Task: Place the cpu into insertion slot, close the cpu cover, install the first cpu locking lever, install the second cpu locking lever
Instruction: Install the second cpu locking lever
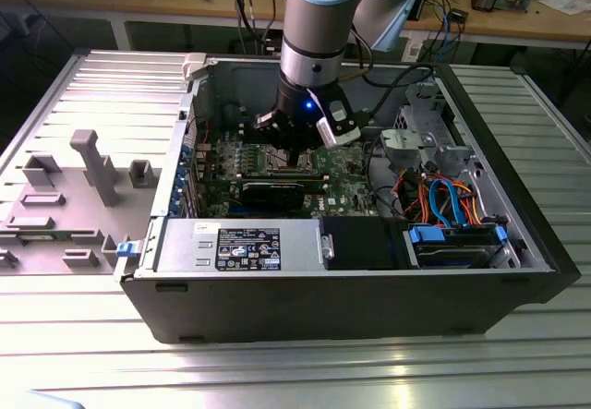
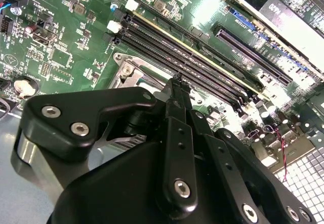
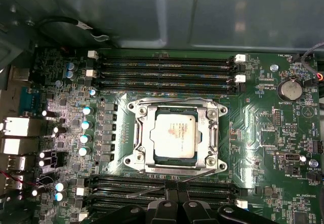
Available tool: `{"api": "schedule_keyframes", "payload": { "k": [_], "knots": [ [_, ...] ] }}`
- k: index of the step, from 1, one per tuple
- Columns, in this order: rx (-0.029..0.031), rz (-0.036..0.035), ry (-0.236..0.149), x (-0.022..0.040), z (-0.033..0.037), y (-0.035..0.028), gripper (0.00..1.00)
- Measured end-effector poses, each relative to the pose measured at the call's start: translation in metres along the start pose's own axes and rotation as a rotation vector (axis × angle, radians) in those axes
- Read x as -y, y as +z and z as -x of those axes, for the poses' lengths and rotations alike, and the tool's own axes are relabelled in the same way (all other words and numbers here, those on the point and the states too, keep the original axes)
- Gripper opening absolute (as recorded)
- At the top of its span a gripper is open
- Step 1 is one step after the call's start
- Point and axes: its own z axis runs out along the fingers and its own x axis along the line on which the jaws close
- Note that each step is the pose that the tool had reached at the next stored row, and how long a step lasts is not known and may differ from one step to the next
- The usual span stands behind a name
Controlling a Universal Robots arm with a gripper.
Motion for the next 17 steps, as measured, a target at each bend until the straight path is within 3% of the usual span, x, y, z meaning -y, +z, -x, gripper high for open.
{"api": "schedule_keyframes", "payload": {
  "k": [4,9,13,17],
  "knots": [
    [0.0001,0.0001,0.000,0.0000,-0.0004,0.0001,0.11],
    [0.0000,0.0010,0.000,0.0001,-0.0066,0.0013,0.11],
    [0.0005,0.0101,-0.001,0.0035,-0.0105,0.0045,0.11],
    [0.0006,0.0141,-0.001,0.0080,-0.0126,0.0074,0.11]
  ]
}}
